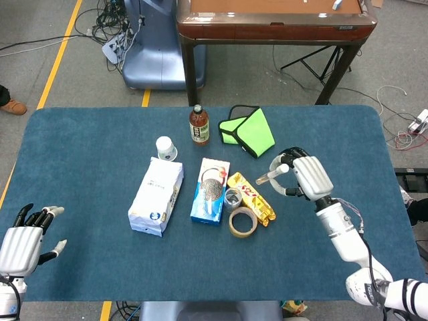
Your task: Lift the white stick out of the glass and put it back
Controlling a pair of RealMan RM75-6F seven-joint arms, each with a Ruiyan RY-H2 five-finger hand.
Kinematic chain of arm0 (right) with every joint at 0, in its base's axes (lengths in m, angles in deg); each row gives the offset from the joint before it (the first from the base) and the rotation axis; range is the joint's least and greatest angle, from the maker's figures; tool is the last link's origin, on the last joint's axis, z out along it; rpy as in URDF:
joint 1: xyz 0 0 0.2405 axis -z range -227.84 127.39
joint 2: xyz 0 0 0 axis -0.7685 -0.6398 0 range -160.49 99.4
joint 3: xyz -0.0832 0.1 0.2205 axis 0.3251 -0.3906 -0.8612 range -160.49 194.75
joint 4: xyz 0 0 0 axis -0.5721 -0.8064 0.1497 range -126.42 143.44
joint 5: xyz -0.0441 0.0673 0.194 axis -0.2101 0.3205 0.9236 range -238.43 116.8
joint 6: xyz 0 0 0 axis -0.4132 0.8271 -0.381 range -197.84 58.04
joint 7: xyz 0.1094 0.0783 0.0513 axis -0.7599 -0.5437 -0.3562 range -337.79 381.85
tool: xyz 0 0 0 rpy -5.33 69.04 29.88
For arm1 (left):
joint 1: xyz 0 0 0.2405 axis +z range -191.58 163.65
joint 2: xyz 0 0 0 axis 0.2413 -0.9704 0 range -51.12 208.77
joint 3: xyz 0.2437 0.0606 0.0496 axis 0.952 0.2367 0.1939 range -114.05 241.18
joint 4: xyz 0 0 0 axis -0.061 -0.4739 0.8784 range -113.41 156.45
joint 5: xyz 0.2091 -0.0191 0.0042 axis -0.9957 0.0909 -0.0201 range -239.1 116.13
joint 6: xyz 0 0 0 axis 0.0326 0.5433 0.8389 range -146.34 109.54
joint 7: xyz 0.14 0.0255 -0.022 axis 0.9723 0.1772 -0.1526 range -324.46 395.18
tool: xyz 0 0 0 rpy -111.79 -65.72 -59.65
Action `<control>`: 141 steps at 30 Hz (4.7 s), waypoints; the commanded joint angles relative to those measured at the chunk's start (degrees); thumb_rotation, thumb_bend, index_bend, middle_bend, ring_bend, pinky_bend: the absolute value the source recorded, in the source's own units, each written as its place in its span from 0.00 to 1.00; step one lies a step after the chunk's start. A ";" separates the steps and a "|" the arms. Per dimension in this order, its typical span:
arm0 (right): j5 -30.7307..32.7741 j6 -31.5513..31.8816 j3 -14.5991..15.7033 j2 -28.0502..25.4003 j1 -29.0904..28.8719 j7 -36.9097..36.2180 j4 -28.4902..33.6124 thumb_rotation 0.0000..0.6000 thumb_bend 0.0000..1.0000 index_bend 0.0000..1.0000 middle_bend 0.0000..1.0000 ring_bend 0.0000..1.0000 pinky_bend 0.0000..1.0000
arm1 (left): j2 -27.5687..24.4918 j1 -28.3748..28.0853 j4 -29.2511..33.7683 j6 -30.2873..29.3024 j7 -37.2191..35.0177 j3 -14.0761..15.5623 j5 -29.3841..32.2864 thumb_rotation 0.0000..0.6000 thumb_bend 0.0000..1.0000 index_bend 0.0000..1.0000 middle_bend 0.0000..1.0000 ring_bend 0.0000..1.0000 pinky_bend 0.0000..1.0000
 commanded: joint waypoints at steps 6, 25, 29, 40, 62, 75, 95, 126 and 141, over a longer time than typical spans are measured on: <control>0.96 -5.21 -0.31 -1.69 0.25 -12.08 3.09 1.00 0.49 0.67 0.49 0.27 0.19 | -0.07 0.26 -0.25 -0.18 -0.39 0.31 -0.05 1.00 0.24 0.25 0.25 0.30 0.08; 2.12 -3.25 1.51 -2.28 0.14 4.54 1.12 1.00 0.49 0.67 0.49 0.27 0.19 | 0.02 0.18 -0.57 -0.10 -0.84 0.44 -0.23 1.00 0.24 0.25 0.25 0.30 0.08; 1.96 -5.97 0.75 -3.01 0.25 -5.03 2.53 1.00 0.49 0.67 0.49 0.27 0.19 | 0.02 0.27 -0.58 -0.20 -0.86 0.50 -0.23 1.00 0.24 0.25 0.25 0.30 0.08; -3.22 -6.43 1.86 -3.57 0.62 -11.22 -0.91 1.00 0.49 0.67 0.49 0.27 0.19 | -0.09 0.22 -0.46 -0.13 -0.73 0.45 -0.10 1.00 0.24 0.25 0.25 0.30 0.08; -3.55 -5.30 1.01 -3.41 1.12 -14.79 1.18 1.00 0.49 0.68 0.49 0.27 0.19 | -0.14 0.20 -0.58 -0.04 -0.82 0.48 0.16 1.00 0.24 0.25 0.25 0.30 0.08; -1.88 0.63 1.52 -0.47 1.80 3.27 -2.68 1.00 0.49 0.68 0.49 0.27 0.19 | 0.07 -0.20 -0.15 0.50 -0.08 0.50 -0.02 1.00 0.24 0.25 0.25 0.30 0.08; -4.19 -3.79 -0.87 1.01 -0.99 -14.31 2.09 1.00 0.49 0.68 0.49 0.27 0.19 | -0.29 0.48 -0.46 -0.41 -0.84 0.67 0.07 1.00 0.24 0.25 0.25 0.30 0.08; -0.17 -8.84 0.24 9.23 -6.24 -7.84 -5.91 1.00 0.49 0.68 0.49 0.27 0.19 | 0.21 1.33 -2.74 -0.41 -3.07 1.13 0.61 1.00 0.24 0.25 0.25 0.30 0.08; 0.15 -10.04 2.13 10.87 -6.58 -5.10 -8.05 1.00 0.47 0.59 0.38 0.24 0.19 | 0.52 1.35 -3.25 -0.01 -3.30 1.23 0.81 1.00 0.24 0.25 0.25 0.30 0.08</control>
